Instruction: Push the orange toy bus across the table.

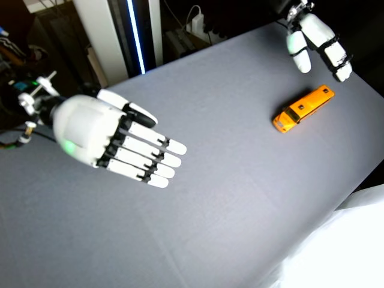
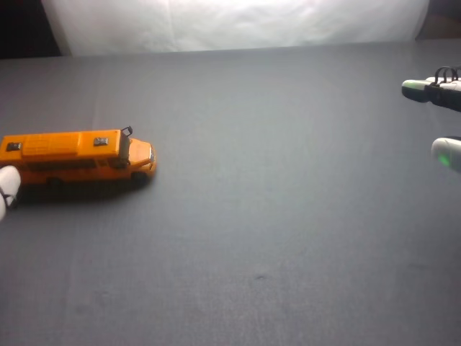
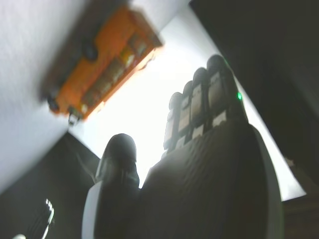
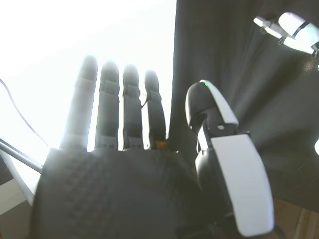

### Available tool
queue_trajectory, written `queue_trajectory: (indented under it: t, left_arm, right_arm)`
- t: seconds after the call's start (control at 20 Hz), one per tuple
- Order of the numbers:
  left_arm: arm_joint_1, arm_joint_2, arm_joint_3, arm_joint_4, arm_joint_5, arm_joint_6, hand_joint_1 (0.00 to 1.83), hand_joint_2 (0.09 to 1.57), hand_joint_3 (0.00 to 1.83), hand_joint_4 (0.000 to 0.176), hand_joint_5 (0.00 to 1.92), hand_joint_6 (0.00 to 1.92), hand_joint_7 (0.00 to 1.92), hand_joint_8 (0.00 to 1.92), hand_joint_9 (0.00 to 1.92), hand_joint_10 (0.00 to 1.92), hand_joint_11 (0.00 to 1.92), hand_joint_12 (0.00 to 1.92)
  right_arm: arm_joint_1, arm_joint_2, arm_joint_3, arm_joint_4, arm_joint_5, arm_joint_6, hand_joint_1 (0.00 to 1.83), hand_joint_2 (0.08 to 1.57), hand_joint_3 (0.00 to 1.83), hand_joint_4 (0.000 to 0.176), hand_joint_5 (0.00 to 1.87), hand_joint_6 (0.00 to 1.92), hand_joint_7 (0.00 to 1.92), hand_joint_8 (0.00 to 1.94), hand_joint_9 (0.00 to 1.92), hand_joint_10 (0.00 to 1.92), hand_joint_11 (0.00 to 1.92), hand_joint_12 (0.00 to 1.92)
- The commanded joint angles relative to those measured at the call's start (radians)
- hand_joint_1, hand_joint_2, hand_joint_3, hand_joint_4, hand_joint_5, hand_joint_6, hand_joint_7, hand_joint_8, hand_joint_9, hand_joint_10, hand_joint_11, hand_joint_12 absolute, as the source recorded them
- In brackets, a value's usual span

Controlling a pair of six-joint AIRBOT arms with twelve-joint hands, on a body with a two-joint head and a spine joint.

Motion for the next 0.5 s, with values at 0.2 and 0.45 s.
queue_trajectory:
  t: [0.2,0.45]
  left_arm:
    - [-0.004,-0.006,0.046,-0.016,-0.029,0.009,0.00,1.47,0.00,0.000,0.17,0.01,0.14,0.01,0.13,0.01,0.00,0.26]
    - [-0.008,-0.015,0.074,-0.036,0.040,0.035,0.00,1.52,0.01,0.000,0.18,0.00,0.15,0.00,0.13,0.00,0.01,0.12]
  right_arm:
    - [0.001,-0.002,0.006,0.008,0.111,0.011,0.45,1.41,0.00,0.000,0.38,0.00,0.39,0.00,0.37,0.00,0.33,0.10]
    - [0.001,-0.008,0.008,0.005,0.106,0.011,0.48,1.39,0.00,0.000,0.39,0.00,0.40,0.00,0.37,0.00,0.32,0.09]
